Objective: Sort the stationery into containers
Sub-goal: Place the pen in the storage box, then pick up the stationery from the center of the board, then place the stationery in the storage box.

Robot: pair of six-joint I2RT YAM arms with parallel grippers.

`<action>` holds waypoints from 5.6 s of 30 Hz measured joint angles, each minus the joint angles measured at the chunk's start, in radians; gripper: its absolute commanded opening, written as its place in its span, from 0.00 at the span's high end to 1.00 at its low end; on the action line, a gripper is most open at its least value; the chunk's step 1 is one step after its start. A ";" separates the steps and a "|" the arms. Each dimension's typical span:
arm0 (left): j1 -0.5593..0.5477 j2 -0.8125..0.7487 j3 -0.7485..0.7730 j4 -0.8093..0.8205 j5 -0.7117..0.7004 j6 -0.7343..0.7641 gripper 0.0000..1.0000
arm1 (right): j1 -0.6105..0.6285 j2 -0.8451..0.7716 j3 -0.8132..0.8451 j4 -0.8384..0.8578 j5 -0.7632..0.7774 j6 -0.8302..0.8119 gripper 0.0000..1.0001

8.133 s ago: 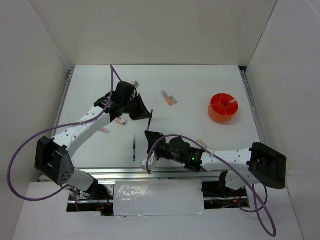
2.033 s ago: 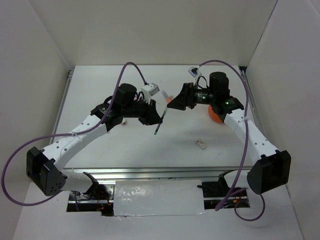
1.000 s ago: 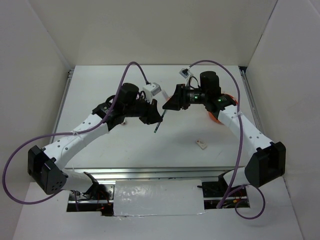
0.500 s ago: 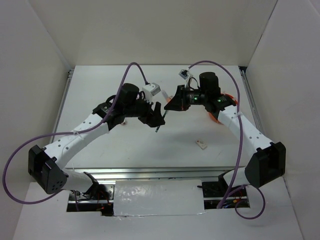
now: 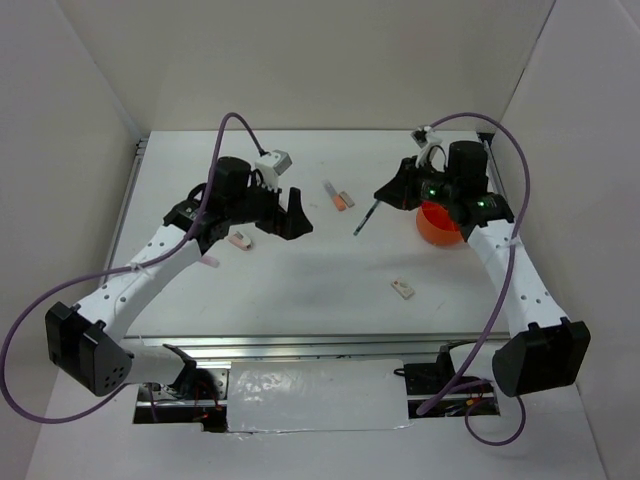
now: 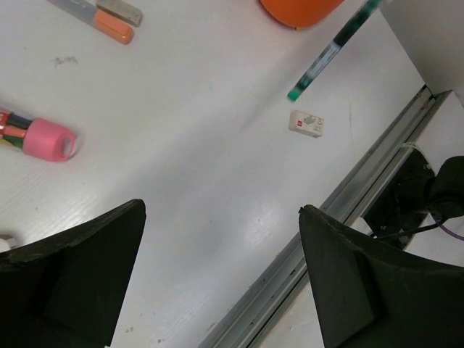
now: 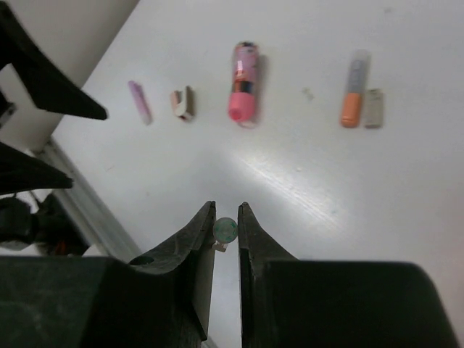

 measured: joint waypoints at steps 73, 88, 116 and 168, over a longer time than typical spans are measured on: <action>0.041 0.037 -0.053 -0.074 -0.239 0.130 0.01 | -0.422 0.119 0.019 0.101 0.391 -0.289 1.00; 0.080 0.163 -0.010 -0.073 -0.338 0.100 0.01 | -0.426 0.148 0.008 0.104 0.389 -0.301 0.41; 0.134 0.875 0.486 -0.166 -0.502 -0.291 0.18 | -0.348 -0.016 0.008 0.053 0.258 -0.231 0.34; -0.036 0.194 -0.008 0.391 0.499 -0.007 1.00 | 0.044 0.137 -0.073 0.397 -0.394 0.455 0.02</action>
